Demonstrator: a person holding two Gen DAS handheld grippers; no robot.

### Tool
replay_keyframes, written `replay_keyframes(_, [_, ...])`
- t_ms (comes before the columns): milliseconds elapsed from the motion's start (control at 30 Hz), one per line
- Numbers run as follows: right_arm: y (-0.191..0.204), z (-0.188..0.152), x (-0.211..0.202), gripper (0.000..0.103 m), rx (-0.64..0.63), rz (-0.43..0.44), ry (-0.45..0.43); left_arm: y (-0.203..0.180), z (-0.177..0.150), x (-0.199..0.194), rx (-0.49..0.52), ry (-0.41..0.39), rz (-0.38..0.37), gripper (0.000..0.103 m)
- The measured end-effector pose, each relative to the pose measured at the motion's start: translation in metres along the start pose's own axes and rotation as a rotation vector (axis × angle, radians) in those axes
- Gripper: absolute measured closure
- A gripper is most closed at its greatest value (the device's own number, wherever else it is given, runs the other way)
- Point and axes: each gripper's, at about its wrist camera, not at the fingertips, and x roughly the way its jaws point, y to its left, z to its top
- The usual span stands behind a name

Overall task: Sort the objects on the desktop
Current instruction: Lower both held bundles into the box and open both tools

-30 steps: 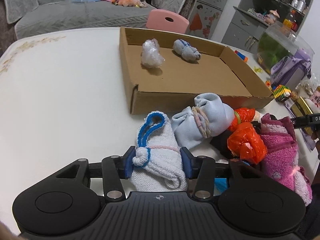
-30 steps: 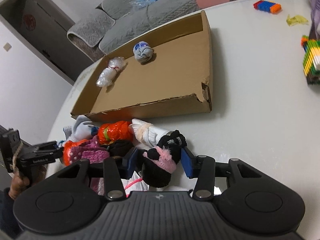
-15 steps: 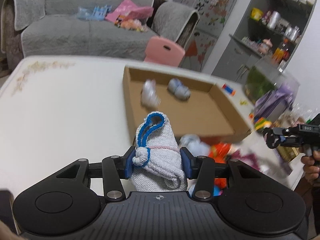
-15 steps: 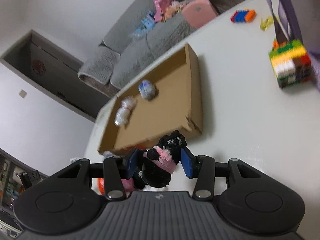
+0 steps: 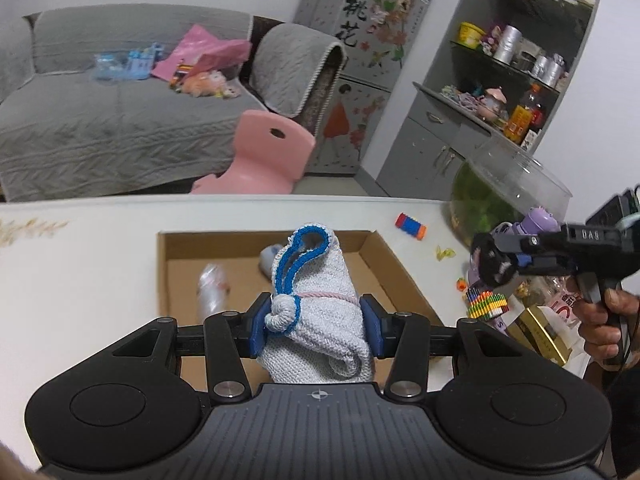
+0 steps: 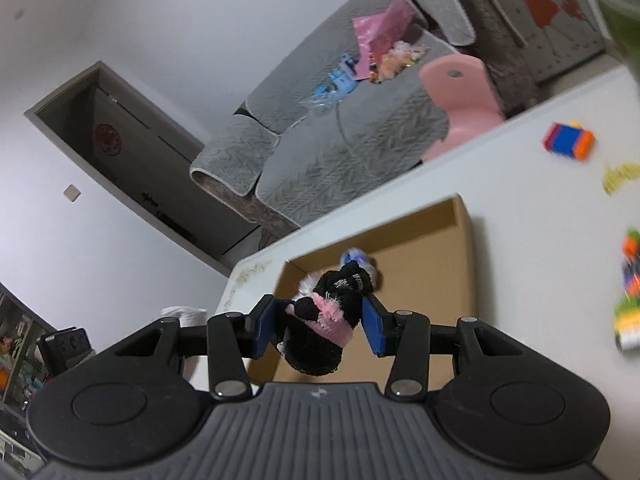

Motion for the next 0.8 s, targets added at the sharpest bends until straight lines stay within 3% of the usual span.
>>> replay_keyframes(233, [-0.006,0.023,0.031,0.061,0.0,0.022,0.035,0.004,0.012,0.052,0.022,0.046,0.021,0.05])
replay_keyframes(800, [-0.041,0.034,0.122,0.061,-0.003,-0.114,0.173,0.027,0.003,0.15,0.065,0.188,0.137,0.05])
